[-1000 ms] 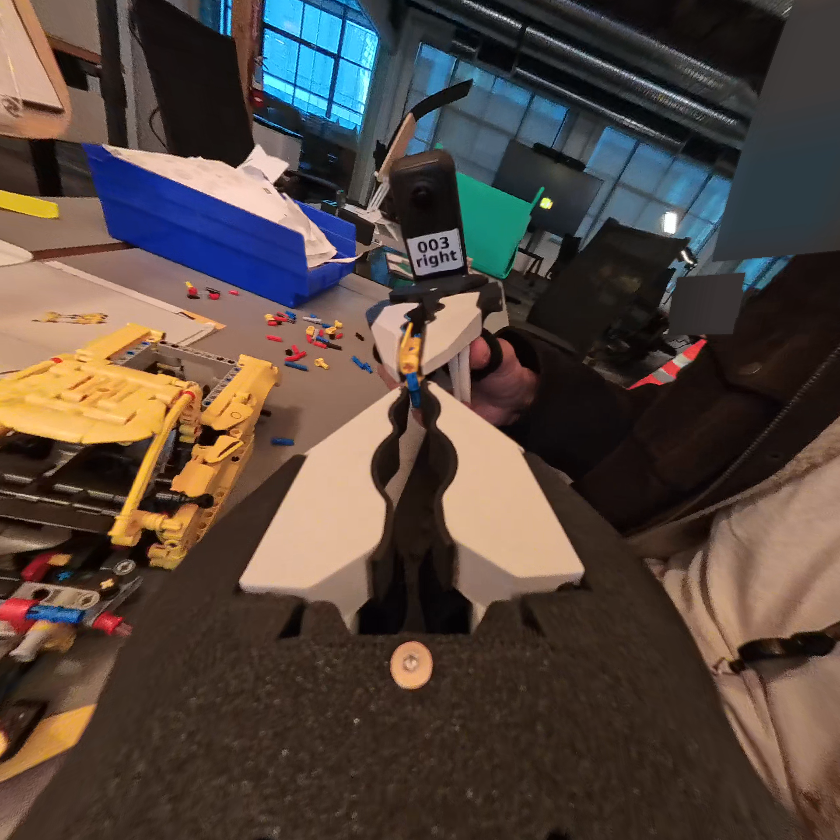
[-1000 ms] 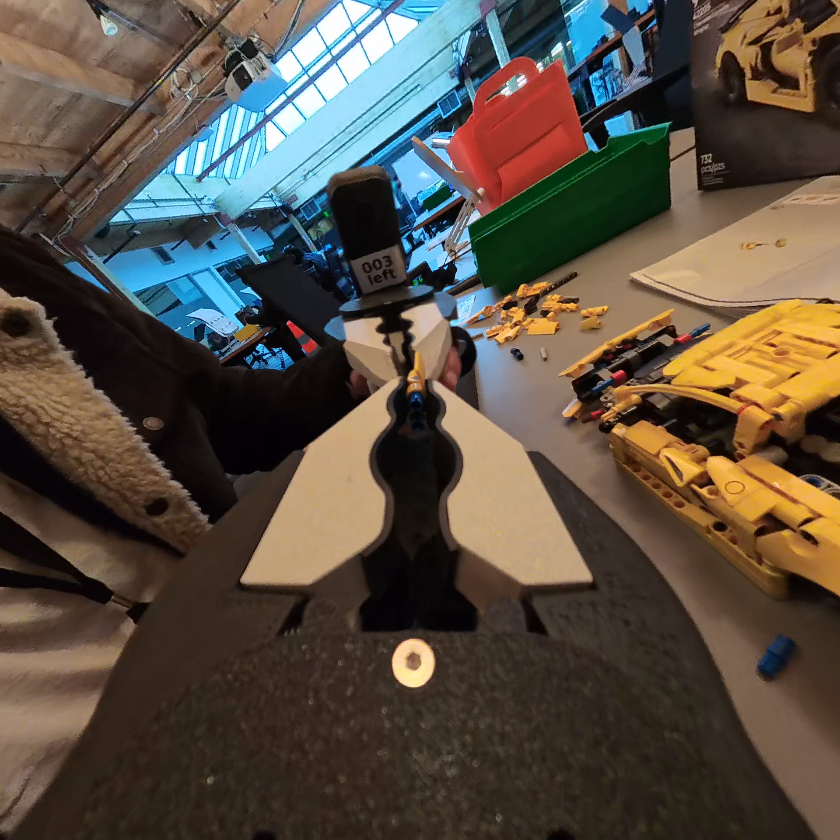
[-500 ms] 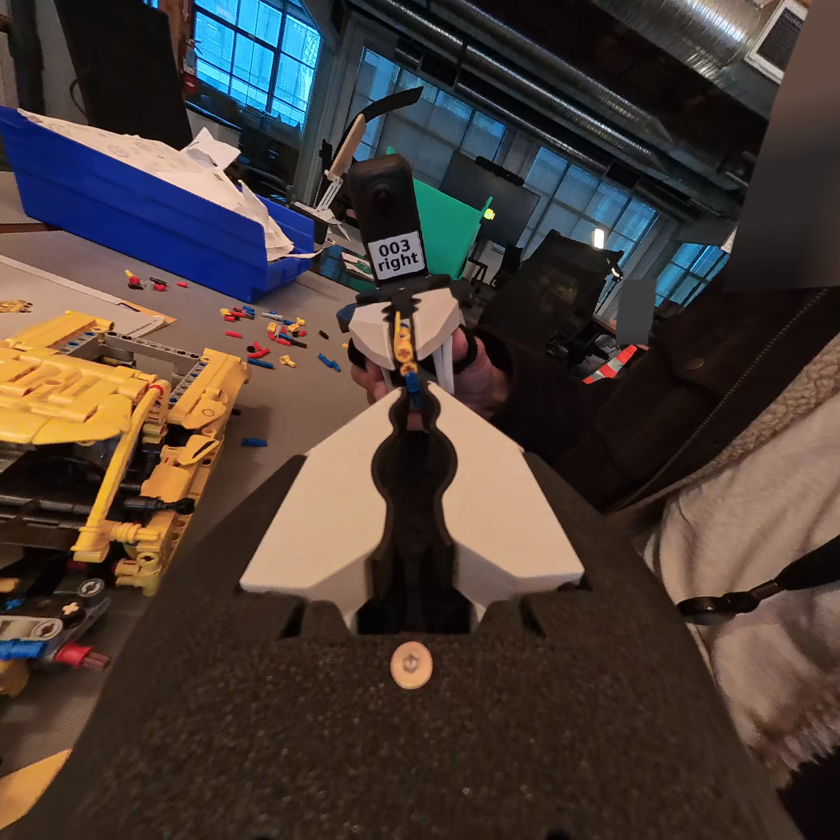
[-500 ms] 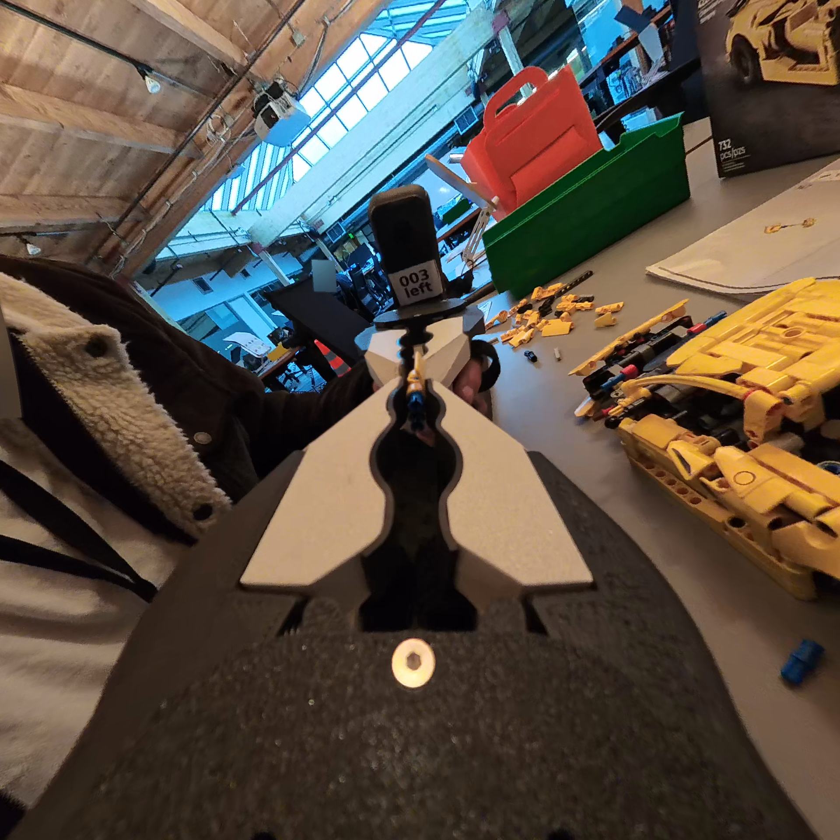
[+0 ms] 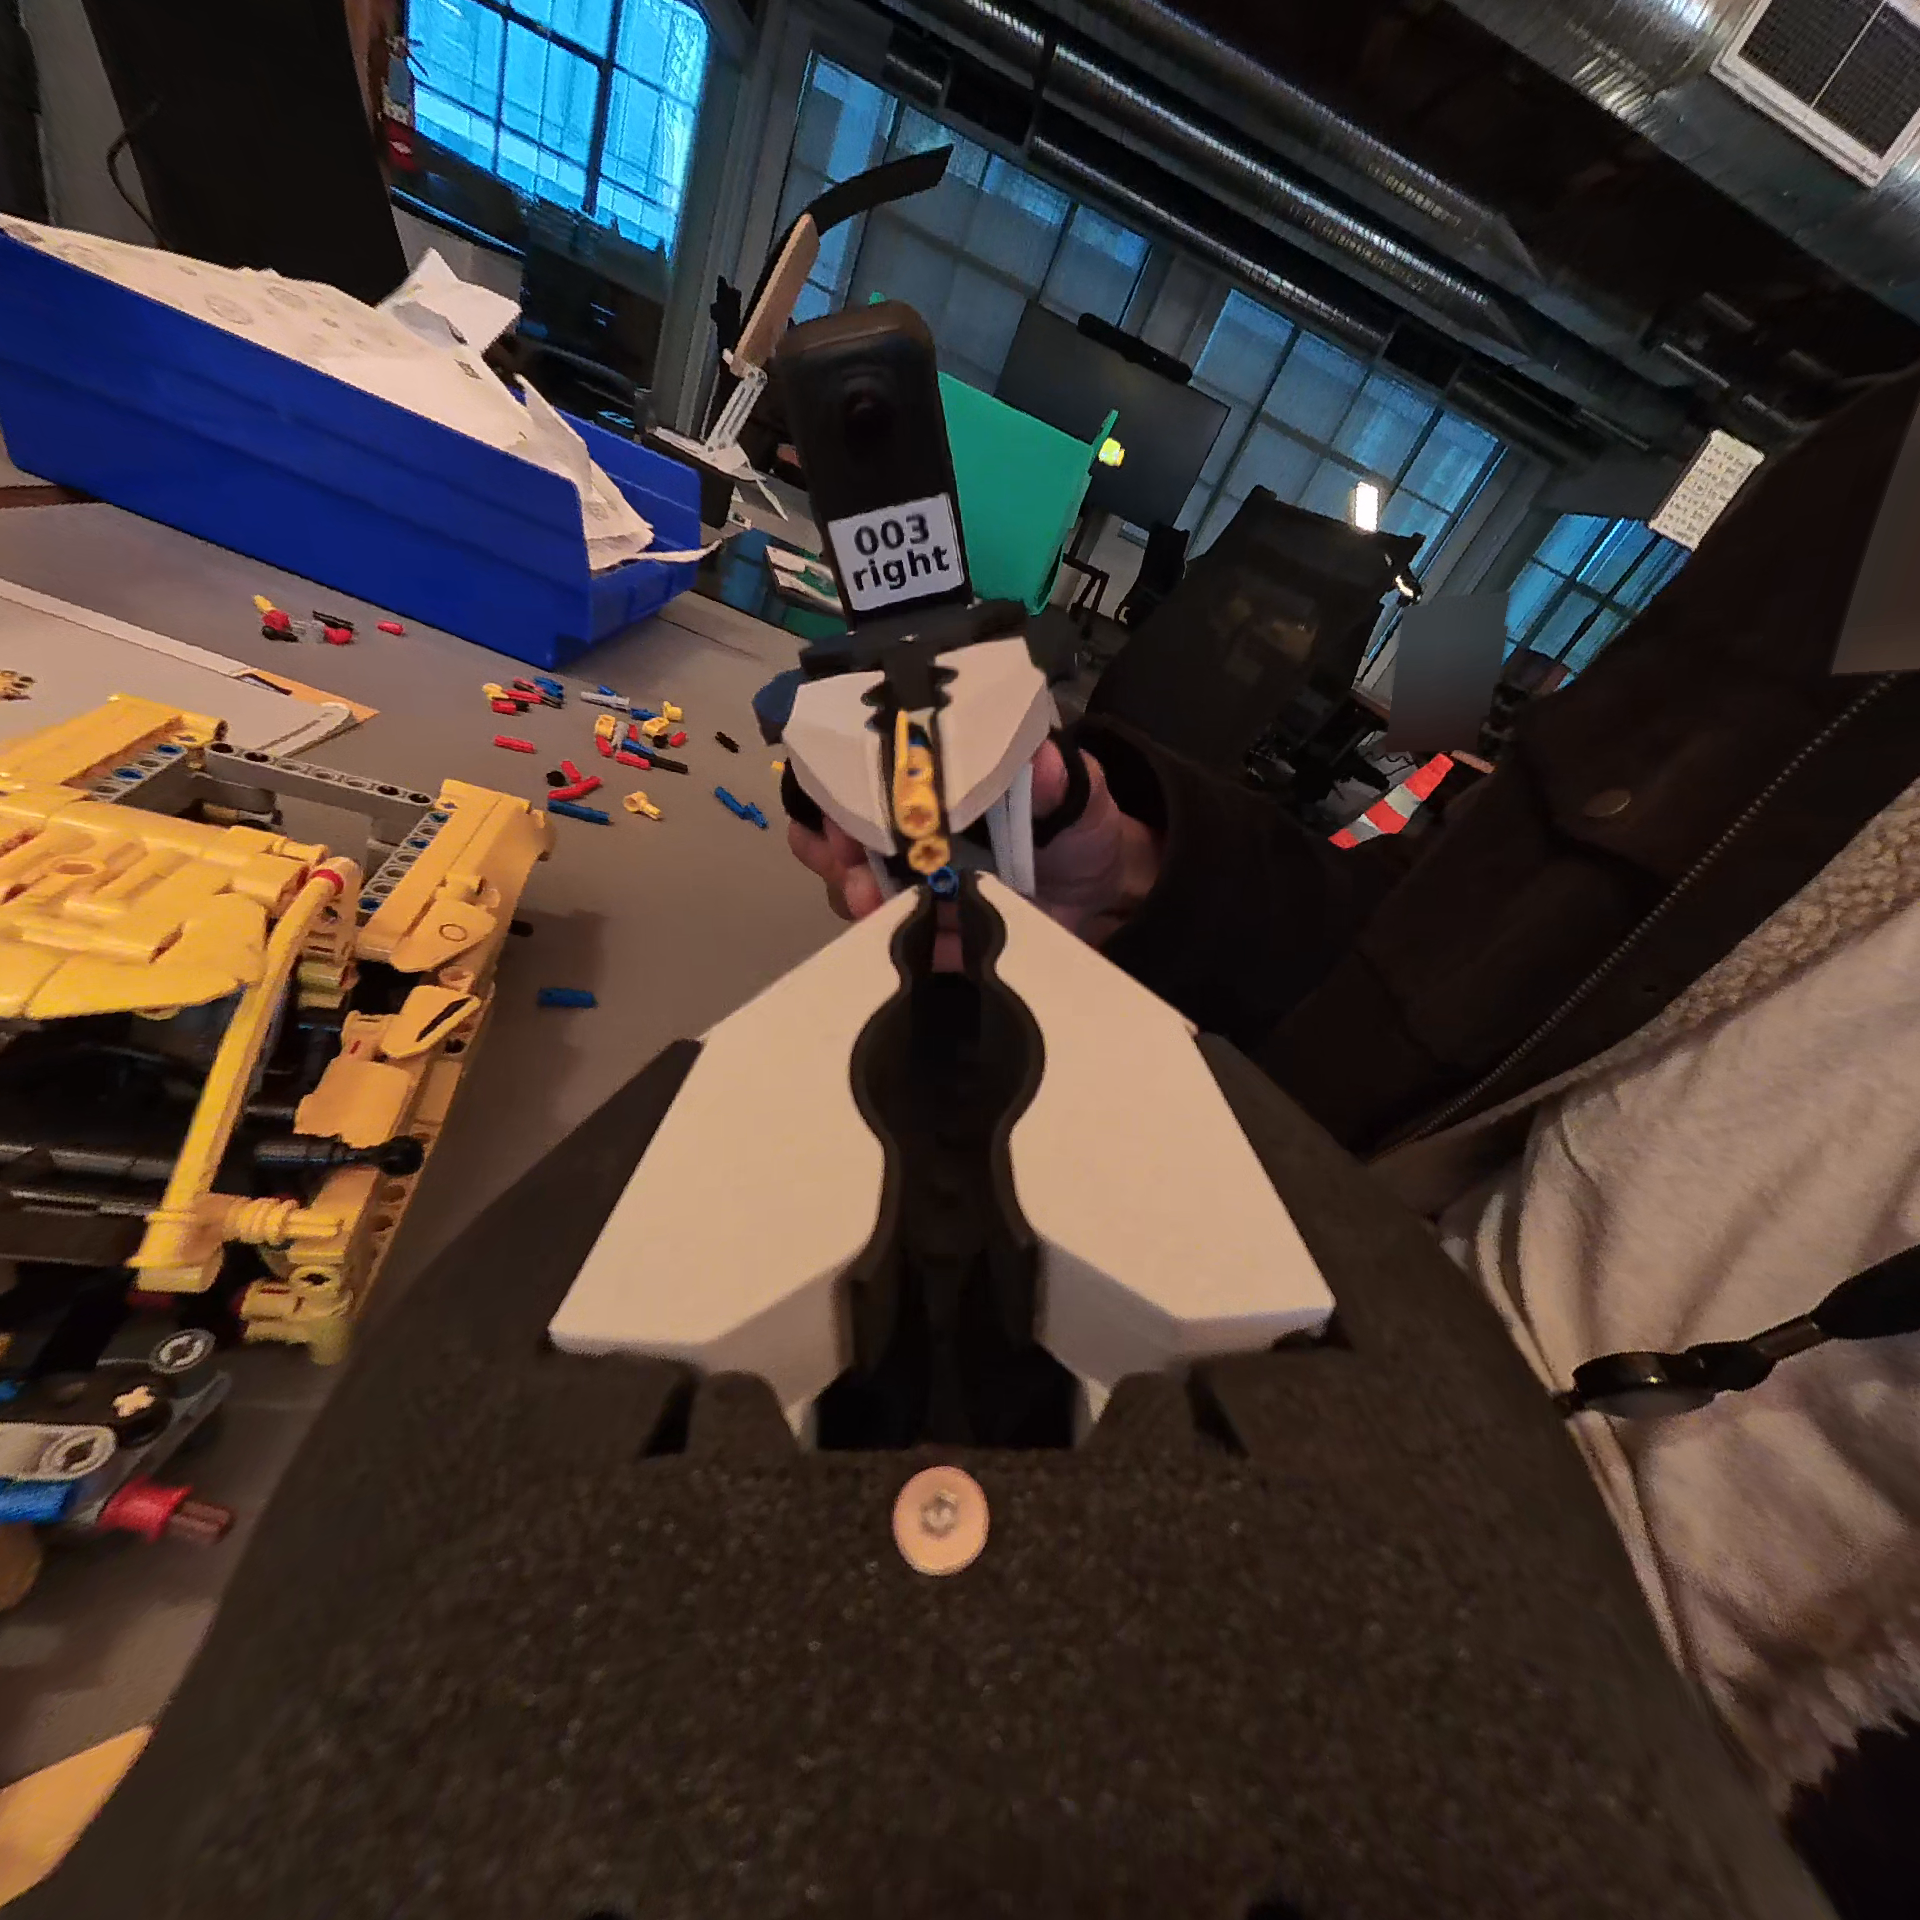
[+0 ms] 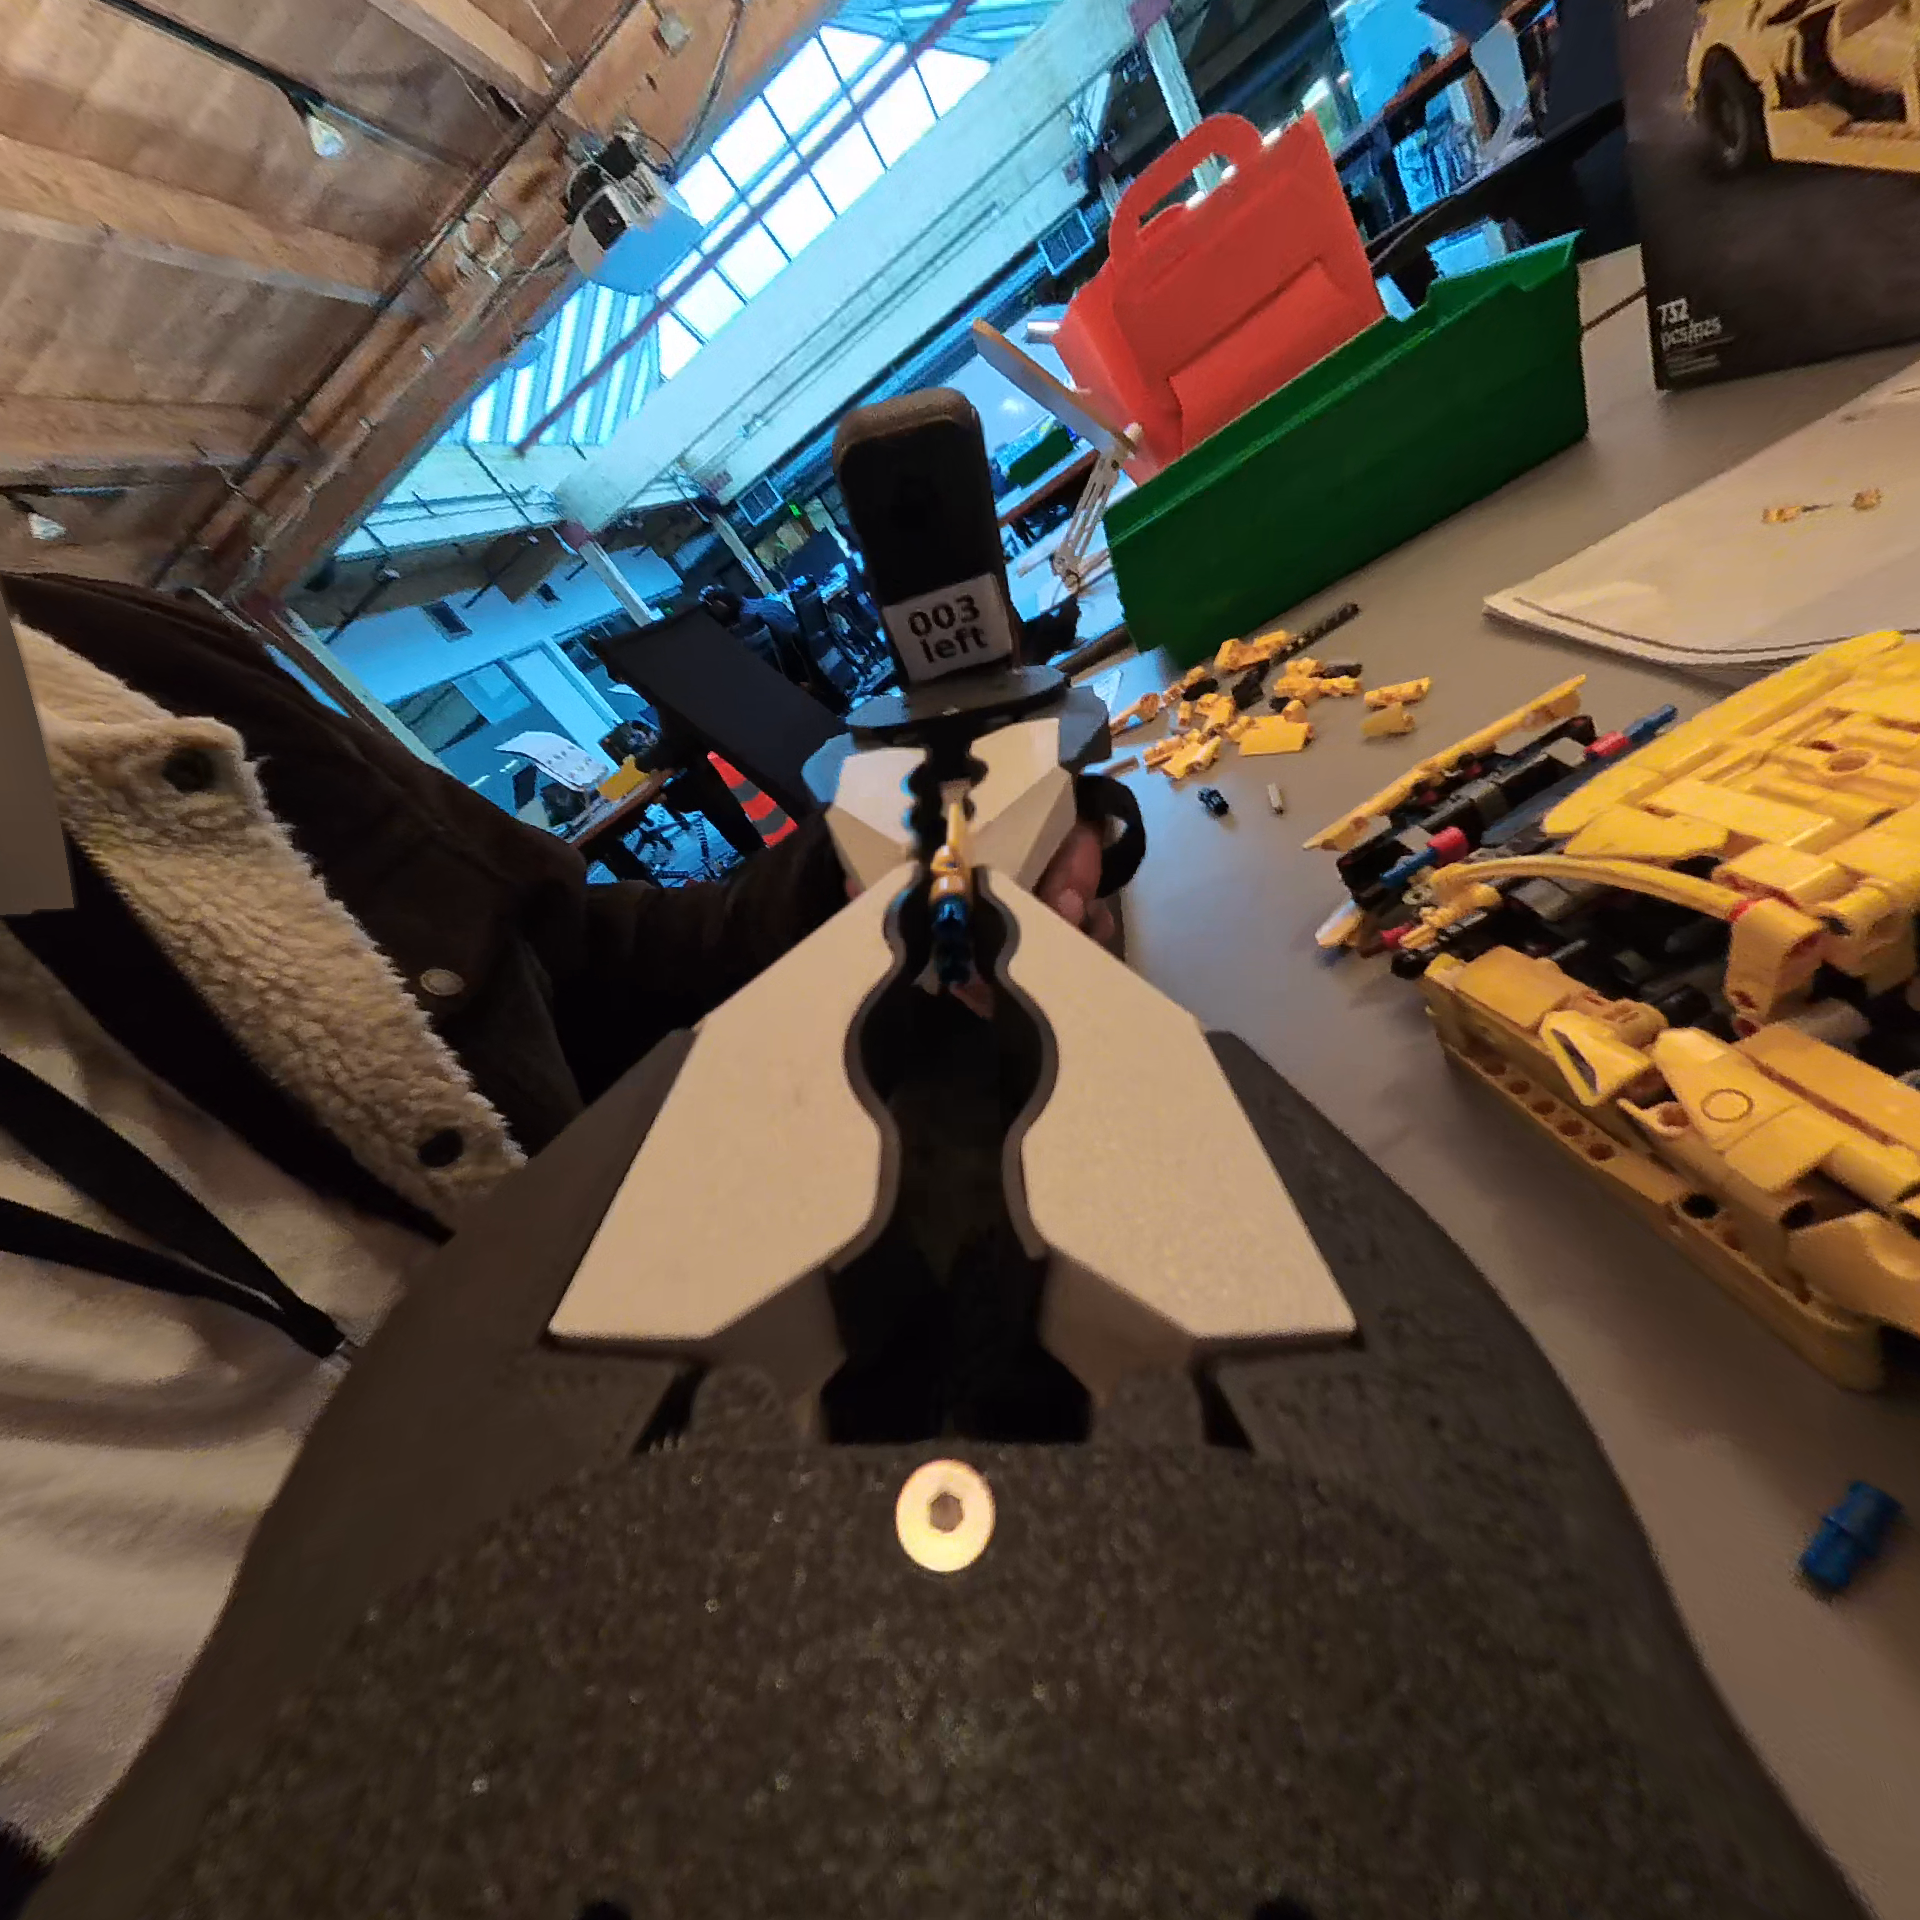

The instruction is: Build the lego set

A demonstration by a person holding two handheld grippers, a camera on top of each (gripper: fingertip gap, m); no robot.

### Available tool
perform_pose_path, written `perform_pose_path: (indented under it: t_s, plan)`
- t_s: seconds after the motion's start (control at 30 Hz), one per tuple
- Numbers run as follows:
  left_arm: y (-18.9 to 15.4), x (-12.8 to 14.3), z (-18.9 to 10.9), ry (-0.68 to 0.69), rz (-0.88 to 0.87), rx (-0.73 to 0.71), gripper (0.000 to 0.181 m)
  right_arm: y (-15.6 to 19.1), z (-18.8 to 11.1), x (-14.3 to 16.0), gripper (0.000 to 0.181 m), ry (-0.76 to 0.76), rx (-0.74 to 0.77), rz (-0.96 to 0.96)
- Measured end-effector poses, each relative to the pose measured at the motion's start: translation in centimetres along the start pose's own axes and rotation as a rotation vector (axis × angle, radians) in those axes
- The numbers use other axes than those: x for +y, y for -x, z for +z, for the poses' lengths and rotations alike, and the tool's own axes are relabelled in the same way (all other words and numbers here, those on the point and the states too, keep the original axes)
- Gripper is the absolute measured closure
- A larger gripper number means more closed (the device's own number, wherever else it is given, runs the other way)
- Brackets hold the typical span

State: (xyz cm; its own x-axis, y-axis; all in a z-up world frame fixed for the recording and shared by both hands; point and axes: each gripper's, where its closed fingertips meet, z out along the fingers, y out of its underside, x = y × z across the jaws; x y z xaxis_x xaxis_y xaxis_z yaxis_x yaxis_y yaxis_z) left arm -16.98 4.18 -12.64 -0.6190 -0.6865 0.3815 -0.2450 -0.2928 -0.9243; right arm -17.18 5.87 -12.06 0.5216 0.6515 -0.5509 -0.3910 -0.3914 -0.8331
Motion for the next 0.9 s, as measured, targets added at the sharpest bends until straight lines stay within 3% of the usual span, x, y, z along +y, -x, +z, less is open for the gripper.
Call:
perform_pose_path:
  t_s: [0.27, 0.57, 0.63, 0.7, 0.77, 0.9]
  plan:
    - [-0.1, 0.4, 0.2, 0.025, 0.024, -0.008, 0.178, 0.5, 0.1, 0.4, 0.175, 0.027, -0.035, 0.003]
    - [-1.0, 0.0, 0.4, 0.004, 0.272, -0.057, 0.178, 1.6, 0.0, 0.3, 0.175, 0.004, -0.174, 0.140]
    - [-1.3, -0.4, 0.4, -0.026, 0.282, -0.051, 0.178, 2.1, -0.3, -0.5, 0.175, -0.044, -0.205, 0.136]
    - [-0.8, -0.8, 0.1, -0.044, 0.273, -0.075, 0.179, 3.2, -2.0, -3.1, 0.175, -0.190, -0.261, 0.090]
    - [-0.8, -1.7, -0.5, -0.100, 0.265, -0.080, 0.179, 1.3, -2.8, -3.1, 0.176, -0.200, -0.144, 0.081]
    - [-1.1, -2.3, -0.8, -0.133, 0.289, -0.079, 0.181, 0.7, -1.0, -0.5, 0.175, -0.076, -0.131, 0.166]
